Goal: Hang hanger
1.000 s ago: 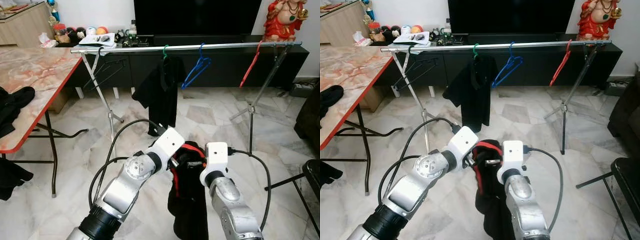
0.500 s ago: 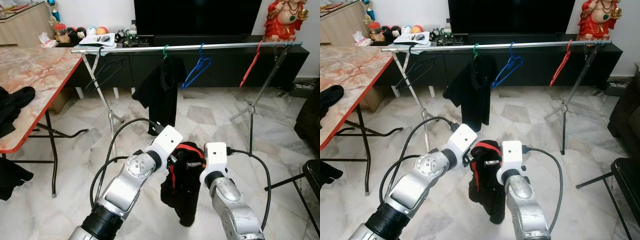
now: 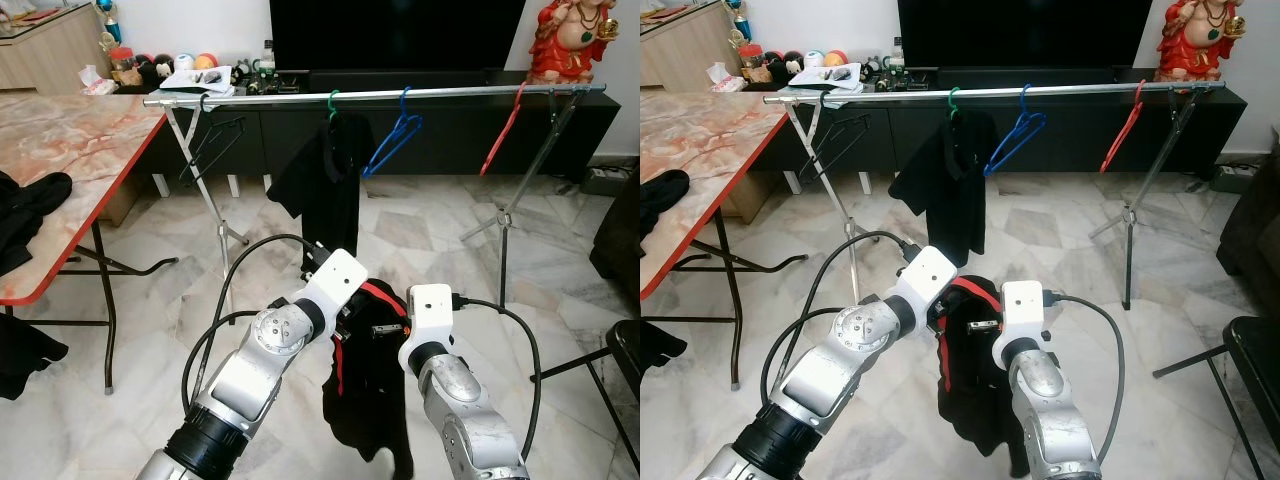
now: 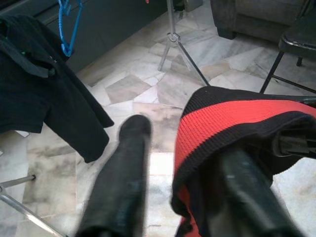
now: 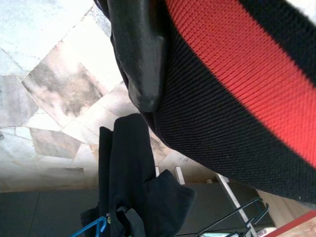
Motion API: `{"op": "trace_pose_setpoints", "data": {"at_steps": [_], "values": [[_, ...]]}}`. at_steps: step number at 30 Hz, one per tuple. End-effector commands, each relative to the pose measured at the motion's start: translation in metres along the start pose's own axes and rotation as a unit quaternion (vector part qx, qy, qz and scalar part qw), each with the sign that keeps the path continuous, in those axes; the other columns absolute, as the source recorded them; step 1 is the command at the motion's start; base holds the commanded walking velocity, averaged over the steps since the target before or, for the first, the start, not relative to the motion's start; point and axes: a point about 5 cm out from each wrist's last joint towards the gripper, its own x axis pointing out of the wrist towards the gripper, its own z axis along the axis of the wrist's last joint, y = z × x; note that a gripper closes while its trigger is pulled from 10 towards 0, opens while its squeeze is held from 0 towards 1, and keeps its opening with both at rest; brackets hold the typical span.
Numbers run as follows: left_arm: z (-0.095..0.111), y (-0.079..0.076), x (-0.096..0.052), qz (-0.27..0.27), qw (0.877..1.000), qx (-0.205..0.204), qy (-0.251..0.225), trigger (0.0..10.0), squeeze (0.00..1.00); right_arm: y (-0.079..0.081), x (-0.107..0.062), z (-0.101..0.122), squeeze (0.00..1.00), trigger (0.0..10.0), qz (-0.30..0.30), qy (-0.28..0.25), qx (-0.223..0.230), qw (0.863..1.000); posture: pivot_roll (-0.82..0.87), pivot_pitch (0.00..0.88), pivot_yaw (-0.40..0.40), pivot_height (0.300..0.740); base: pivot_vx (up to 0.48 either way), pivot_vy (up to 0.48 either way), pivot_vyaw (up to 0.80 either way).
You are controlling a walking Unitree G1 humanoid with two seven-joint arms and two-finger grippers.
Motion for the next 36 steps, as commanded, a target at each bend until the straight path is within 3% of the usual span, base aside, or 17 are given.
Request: {"op": "trace_pose_setpoints", "data": {"at_steps": [1,7,8,9,10,18,19,23,24,25,26,27,28,36], "values": [[-0.0009,0.0,0.001,-0.005,1.0,0.01,0.005,0.0,0.0,0.0053,-0.0009,0.0094,0.0,0.0,0.009,-0.018,-0.004,1.0,0.1,0.064,0.016,0.74,0.0,0.0,0.0],[-0.0017,-0.0006,0.0011,-0.009,1.0,0.011,0.007,0.0,0.0,0.0055,-0.0007,0.0087,0.0,0.0,0.008,-0.016,-0.009,1.0,0.1,0.064,0.016,0.74,0.0,0.0,0.0],[-0.0019,-0.0007,0.0011,-0.009,1.0,0.011,0.007,0.0,0.0,0.0051,-0.0006,0.008,0.0,3.1,0.004,-0.013,-0.015,1.0,0.1,0.068,0.017,0.74,0.0,0.0,0.0],[-0.002,-0.0007,0.0011,-0.009,1.0,0.011,0.008,0.0,0.0,0.0047,-0.0005,0.0076,0.0,8.5,0.002,-0.012,-0.017,1.0,0.1,0.068,0.017,0.74,0.0,0.0,0.0],[-0.002,-0.0007,0.0011,-0.01,1.0,0.011,0.008,0.0,0.0,0.0037,-0.0002,0.007,0.0,10.0,-0.002,-0.01,-0.02,1.0,0.1,0.068,0.017,0.74,0.0,0.0,0.0],[-0.0024,-0.001,0.0011,-0.012,1.0,0.012,0.009,0.0,0.0,0.0014,0.0,0.0065,0.04,10.0,-0.009,-0.01,-0.023,1.0,0.1,0.068,0.019,0.74,0.0,0.0,0.0],[-0.0025,-0.0011,0.0012,-0.012,1.0,0.012,0.01,0.0,0.0,0.0019,-0.0001,0.0071,1.0,10.0,-0.007,-0.014,-0.025,1.0,0.1,0.068,0.019,0.74,0.0,0.0,0.0],[-0.0025,-0.0011,0.0011,-0.013,1.0,0.012,0.01,0.0,0.0,0.0021,-0.0004,0.008,1.0,10.0,-0.01,-0.017,-0.03,0.999,0.1,0.068,0.021,0.74,0.0,0.0,0.0],[-0.0025,-0.0011,0.0011,-0.013,1.0,0.012,0.01,0.0,0.0,0.0017,-0.0006,0.0086,0.89,10.0,-0.013,-0.02,-0.035,0.999,0.1,0.068,0.021,0.74,0.0,0.0,0.0],[-0.0025,-0.0011,0.0011,-0.013,1.0,0.012,0.01,0.0,0.0,0.0014,-0.0007,0.009,0.89,10.0,-0.015,-0.021,-0.038,0.999,0.1,0.068,0.021,0.74,0.0,0.0,0.0],[-0.0027,-0.001,0.0012,-0.014,1.0,0.013,0.01,0.0,0.0,0.0005,-0.001,0.0105,0.1,10.0,-0.022,-0.025,-0.05,0.998,0.1,0.069,0.021,0.74,0.0,0.0,0.0],[-0.0028,-0.001,0.0011,-0.014,1.0,0.013,0.01,0.0,0.0,0.0003,-0.0012,0.011,0.1,10.0,-0.024,-0.027,-0.053,0.998,0.1,0.069,0.022,0.74,0.0,0.0,0.0],[-0.0028,-0.001,0.001,-0.014,1.0,0.013,0.01,0.0,0.0,-0.0005,-0.002,0.0124,0.0,10.0,-0.03,-0.031,-0.056,0.998,0.1,0.069,0.022,0.74,0.0,0.0,0.0],[-0.0033,-0.0014,0.0011,-0.016,1.0,0.014,0.012,0.0,0.0,0.0009,-0.0054,0.0137,0.0,10.0,-0.035,-0.037,-0.042,0.998,0.11,0.065,0.023,0.74,0.0,0.0,0.0]]}}
